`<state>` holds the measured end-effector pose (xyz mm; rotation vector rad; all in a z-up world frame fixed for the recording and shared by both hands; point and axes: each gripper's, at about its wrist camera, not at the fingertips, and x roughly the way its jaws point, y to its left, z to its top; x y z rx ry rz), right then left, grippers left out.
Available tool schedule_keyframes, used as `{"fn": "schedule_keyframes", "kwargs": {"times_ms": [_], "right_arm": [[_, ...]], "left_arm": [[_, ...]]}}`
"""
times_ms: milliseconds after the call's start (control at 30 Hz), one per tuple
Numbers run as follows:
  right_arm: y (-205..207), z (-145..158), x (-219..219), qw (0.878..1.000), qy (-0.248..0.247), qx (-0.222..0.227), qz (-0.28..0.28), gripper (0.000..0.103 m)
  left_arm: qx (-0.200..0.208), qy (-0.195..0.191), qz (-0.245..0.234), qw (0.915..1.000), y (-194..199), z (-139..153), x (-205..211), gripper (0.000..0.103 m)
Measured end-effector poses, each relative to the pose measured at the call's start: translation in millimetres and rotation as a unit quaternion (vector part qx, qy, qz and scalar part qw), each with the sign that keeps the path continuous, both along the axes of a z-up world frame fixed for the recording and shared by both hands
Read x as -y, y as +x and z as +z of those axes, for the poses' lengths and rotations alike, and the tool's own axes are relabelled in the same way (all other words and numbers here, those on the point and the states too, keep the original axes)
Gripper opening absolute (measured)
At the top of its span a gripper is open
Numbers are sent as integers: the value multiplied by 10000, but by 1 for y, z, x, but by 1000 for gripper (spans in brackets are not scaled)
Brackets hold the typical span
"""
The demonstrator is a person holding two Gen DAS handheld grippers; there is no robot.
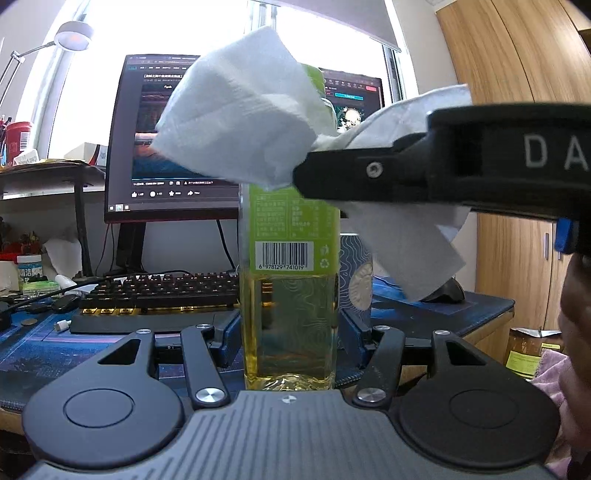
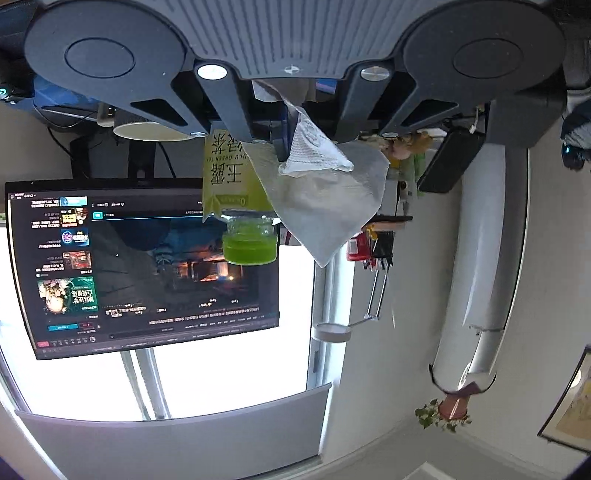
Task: Clean container
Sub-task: 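Wipe the bottle shoulder below the green cap with the right gripper's tissue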
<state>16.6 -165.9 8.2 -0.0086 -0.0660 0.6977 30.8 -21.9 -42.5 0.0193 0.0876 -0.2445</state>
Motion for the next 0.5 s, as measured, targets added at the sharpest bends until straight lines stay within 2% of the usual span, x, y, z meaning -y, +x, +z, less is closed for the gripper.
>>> {"fn": "schedule_keyframes", "kwargs": {"times_ms": [200, 500], "right_arm": [[-7, 4, 6, 9996, -2, 124, -264, 7], [1, -3, 5, 9991, -169, 0, -390, 7]], "left_arm": [[4, 5, 2, 10000, -1, -1, 0, 59], [-21, -32, -1, 10000, 1, 1, -1, 59]]}}
